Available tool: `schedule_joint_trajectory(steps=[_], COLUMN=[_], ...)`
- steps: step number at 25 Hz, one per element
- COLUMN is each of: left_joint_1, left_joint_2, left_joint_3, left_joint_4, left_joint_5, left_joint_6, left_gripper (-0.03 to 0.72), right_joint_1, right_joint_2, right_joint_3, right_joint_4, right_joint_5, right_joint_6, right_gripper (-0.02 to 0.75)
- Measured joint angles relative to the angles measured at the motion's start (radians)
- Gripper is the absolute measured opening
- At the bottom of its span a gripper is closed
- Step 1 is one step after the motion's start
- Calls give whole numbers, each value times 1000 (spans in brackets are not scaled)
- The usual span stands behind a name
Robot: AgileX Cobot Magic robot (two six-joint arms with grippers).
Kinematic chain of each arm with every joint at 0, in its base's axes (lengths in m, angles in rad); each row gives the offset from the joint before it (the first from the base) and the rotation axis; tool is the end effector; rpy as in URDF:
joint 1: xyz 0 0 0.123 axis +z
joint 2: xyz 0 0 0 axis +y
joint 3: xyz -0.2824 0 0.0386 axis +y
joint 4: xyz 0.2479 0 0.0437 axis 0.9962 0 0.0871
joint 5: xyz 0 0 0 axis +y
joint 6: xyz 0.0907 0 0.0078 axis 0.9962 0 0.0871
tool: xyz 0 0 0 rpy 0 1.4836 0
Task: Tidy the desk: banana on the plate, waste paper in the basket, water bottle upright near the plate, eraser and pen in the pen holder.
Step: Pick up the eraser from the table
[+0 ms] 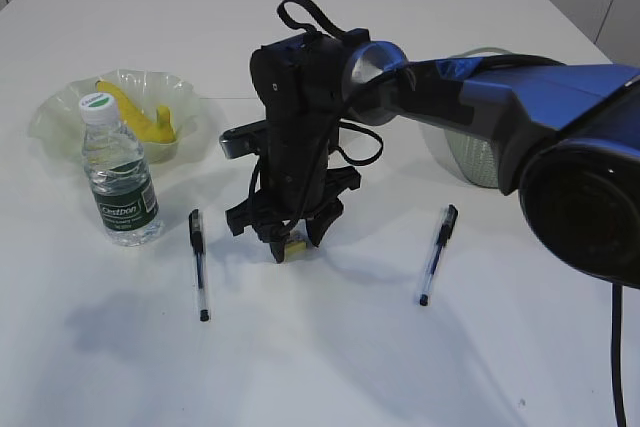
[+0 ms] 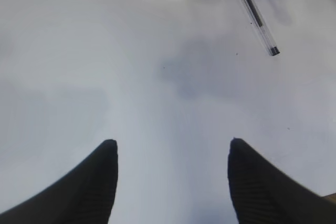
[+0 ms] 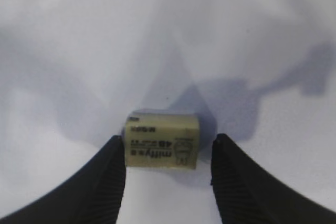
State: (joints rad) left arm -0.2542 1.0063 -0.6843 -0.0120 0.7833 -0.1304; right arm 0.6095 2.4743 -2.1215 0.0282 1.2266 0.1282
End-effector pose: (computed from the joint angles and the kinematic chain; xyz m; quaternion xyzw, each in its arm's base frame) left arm 0.1723 -0.0456 0.2677 0.0566 0.9604 -0.0573 0.2668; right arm 0.4090 0.2885 0.1321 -0.2340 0.9713 0.0267 0.0318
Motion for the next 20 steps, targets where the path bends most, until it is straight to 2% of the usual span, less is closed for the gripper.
schedule_joint_trajectory(steps=[14, 20], left_joint_1=[0, 0], left_joint_2=[0, 0], left_joint_3=[0, 0], left_joint_4=[0, 0], left_joint_5=[0, 0], left_joint_6=[1, 1], left_gripper=[460, 460], right_joint_1=[0, 0], right_joint_2=[0, 0], right_joint_3=[0, 0], right_joint_4=[-2, -2], right_joint_5=[0, 0], right_joint_6=[6, 6], right_gripper=[389, 325])
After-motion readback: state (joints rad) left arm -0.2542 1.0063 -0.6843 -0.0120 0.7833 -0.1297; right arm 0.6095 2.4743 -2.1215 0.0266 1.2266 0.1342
